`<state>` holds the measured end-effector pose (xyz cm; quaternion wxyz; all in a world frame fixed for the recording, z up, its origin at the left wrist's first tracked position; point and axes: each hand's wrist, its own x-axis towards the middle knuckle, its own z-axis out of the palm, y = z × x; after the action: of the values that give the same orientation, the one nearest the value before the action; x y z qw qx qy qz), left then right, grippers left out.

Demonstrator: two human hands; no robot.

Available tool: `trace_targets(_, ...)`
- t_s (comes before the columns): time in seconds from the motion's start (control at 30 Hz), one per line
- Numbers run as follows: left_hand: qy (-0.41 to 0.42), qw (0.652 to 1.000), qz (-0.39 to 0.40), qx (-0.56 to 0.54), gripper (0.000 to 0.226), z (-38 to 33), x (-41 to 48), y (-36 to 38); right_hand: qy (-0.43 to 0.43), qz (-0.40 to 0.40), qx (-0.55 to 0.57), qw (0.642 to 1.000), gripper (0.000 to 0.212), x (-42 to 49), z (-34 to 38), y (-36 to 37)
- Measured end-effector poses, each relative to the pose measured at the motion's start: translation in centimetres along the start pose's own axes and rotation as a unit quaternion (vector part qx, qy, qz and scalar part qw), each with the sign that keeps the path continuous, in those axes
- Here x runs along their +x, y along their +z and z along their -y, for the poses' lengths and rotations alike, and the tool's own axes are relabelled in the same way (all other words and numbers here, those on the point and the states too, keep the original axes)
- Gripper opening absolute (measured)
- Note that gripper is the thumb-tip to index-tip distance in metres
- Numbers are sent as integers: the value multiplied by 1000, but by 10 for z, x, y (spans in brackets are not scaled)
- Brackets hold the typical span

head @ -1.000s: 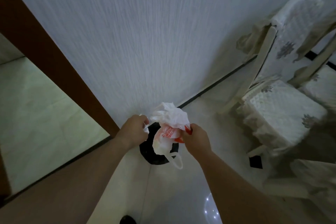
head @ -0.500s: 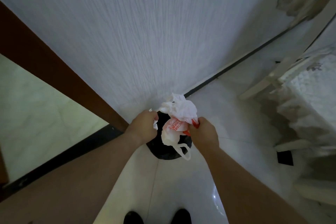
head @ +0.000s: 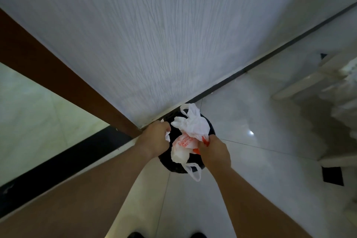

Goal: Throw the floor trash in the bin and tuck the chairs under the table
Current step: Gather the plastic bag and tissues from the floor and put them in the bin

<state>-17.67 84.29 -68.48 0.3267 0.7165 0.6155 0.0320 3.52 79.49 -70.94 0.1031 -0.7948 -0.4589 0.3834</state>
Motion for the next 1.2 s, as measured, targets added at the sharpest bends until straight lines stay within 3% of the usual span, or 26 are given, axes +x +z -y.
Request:
trace_targets(0.27, 8, 1000, -11, 9, 30, 16, 23, 30, 5, 29, 12, 1000, 25, 27, -16, 31)
trace_targets(0.63, 30, 999, 28, 20, 24, 21, 27, 45, 32, 101, -69, 992, 28, 28, -30, 53)
trace_targets(1.07, 21, 999, 39, 9, 16, 28, 27, 59, 11, 70, -22, 997, 43, 33, -29, 58)
trace_targets(1.1, 20, 999, 41, 12, 16, 25, 24, 58, -4, 65, -9, 998, 46, 28, -29, 55)
trace_targets(1.2, 10, 999, 46, 22, 15, 14, 14, 57, -47, 41, -25, 998, 84, 12, -30, 44)
